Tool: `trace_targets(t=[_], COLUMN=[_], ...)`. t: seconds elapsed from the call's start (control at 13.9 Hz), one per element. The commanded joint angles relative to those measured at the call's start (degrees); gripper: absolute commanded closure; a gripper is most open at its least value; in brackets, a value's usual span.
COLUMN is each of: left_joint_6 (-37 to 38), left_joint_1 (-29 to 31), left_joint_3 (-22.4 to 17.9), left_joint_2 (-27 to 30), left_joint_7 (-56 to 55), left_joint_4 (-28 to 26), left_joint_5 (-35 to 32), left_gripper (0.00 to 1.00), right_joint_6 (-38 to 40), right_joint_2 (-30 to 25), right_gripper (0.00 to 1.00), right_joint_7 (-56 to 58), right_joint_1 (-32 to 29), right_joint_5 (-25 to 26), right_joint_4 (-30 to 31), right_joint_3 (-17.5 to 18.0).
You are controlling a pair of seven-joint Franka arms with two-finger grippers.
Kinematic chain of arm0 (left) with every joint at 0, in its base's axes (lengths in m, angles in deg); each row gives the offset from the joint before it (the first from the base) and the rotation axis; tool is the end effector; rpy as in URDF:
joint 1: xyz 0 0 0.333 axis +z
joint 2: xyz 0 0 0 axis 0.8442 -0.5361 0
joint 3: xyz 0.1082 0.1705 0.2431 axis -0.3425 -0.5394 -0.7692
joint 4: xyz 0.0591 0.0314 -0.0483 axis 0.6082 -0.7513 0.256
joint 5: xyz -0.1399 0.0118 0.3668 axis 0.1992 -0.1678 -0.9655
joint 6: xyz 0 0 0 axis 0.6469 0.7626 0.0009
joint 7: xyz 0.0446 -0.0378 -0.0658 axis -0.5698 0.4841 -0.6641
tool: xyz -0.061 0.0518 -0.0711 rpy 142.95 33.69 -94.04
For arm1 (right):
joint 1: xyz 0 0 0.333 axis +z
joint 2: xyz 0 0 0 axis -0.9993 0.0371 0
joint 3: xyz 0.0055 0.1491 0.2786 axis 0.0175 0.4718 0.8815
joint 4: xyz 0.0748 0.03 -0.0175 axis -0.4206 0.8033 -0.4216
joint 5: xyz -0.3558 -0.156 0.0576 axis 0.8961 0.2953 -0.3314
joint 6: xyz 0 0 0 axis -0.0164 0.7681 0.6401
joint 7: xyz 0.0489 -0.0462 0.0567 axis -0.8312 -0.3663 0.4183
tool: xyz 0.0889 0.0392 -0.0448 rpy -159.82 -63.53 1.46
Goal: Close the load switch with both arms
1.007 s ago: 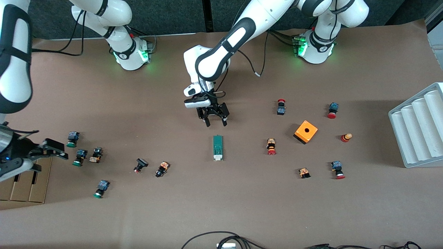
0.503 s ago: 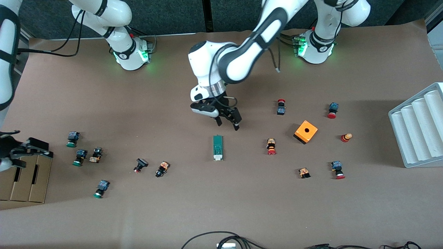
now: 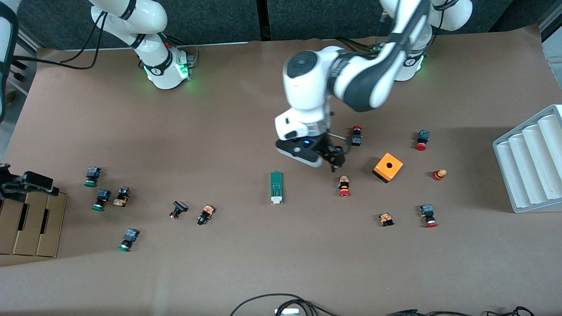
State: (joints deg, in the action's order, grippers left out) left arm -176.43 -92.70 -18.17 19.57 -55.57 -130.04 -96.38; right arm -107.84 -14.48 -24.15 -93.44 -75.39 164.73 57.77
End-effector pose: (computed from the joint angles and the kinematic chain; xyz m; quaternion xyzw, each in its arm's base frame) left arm 0.5254 -0.4153 0.4472 -0.9519 0.2813 -0.0771 0.0943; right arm 0.6321 -0.1065 0.5609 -0.9985 0.0072 -0.0435 0.0339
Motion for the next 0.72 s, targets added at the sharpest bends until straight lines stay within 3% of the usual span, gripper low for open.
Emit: trace_targets(t=[0.0,0.29,0.5,0.65], left_joint_6=[3.68,11.75,23.26,26.01], left_joint_1=[5.65,13.04,19.19,23.75], left_joint_3=[0.71,0.53,0.53,0.62], left_joint_2=[3.70,7.39,7.40,7.75], left_joint_7=[7.66,10.32,10.58,10.49], left_joint_4=[-1.11,0.72,7.39,9.95], left_joint_5=[7.28,16.26,16.36,16.45], left_gripper=[0.00,0.00,0.00,0.00], right_joint_6=[4.06,10.39,12.25,12.16], right_joint_2=[-9.09,-15.80,-16.33,-16.33], right_gripper=[0.01,0.01,0.01,0.01], right_joint_7=[-8.18,-8.27,-11.06,-16.78], right_joint_1=[0.47,3.09,7.84,7.50], right_joint_5=[3.57,5.69,8.84,8.76], right_joint_4=[4.91,9.67,11.34,11.34], right_joint_3=[1.44,1.44,1.44,1.52])
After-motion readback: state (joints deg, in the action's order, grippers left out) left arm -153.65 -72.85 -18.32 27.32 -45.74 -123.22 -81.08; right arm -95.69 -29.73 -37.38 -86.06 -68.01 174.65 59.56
